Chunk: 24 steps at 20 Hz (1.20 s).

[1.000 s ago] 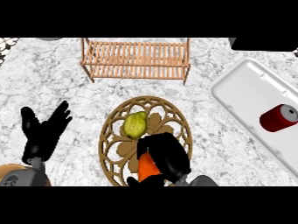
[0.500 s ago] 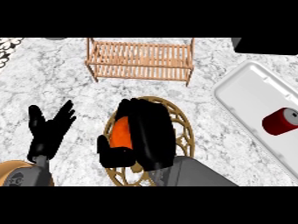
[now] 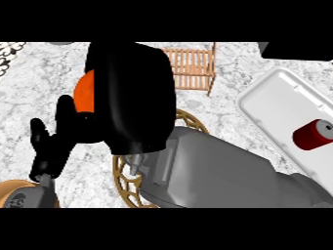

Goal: Pick the squash from the placemat and place it in the tiered shelf

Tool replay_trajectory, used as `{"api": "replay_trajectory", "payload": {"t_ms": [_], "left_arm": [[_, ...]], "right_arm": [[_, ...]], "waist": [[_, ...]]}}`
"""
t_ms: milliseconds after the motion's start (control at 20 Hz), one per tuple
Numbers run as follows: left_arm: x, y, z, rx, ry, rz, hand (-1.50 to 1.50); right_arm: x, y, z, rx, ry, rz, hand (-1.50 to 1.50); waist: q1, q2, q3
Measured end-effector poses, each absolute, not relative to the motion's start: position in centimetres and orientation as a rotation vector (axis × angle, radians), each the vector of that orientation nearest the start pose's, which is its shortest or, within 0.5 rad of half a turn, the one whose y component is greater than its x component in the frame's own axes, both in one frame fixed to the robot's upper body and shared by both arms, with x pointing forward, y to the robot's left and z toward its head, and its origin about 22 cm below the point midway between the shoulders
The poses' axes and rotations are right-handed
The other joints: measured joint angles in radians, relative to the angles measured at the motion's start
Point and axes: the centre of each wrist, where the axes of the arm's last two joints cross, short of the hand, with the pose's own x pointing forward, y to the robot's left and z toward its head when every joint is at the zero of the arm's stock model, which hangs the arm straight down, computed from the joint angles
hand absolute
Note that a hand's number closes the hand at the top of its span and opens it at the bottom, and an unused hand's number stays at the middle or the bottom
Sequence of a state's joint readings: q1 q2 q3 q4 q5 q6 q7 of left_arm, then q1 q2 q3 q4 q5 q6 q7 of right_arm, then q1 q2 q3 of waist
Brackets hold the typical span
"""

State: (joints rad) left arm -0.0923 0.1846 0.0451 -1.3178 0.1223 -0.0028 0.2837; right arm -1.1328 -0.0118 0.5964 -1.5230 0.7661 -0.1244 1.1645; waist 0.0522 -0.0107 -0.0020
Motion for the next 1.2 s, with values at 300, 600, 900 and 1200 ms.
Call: {"api": "replay_trajectory", "payload": {"t_ms": [300, 600, 900, 1200], "left_arm": [[26.0, 28.6, -2.4, 0.075, -1.133, 0.004, 0.00], [26.0, 28.9, -2.3, 0.079, -1.130, 0.015, 0.00], [25.8, 28.8, -2.1, 0.082, -1.134, 0.016, 0.00], [25.7, 29.2, -2.3, 0.087, -1.146, 0.017, 0.00]], "right_arm": [[28.6, 4.1, 31.6, -0.851, -1.756, 0.605, 1.50], [31.7, 4.7, 35.4, -0.887, -1.710, 0.549, 1.50], [34.7, 4.2, 37.2, -0.877, -1.641, 0.551, 1.50], [37.9, 3.6, 36.0, -0.891, -1.575, 0.617, 1.50]], "waist": [[-0.009, 0.005, 0.001], [-0.018, 0.011, 0.002], [-0.024, 0.013, 0.002], [-0.023, 0.016, 0.002]]}}
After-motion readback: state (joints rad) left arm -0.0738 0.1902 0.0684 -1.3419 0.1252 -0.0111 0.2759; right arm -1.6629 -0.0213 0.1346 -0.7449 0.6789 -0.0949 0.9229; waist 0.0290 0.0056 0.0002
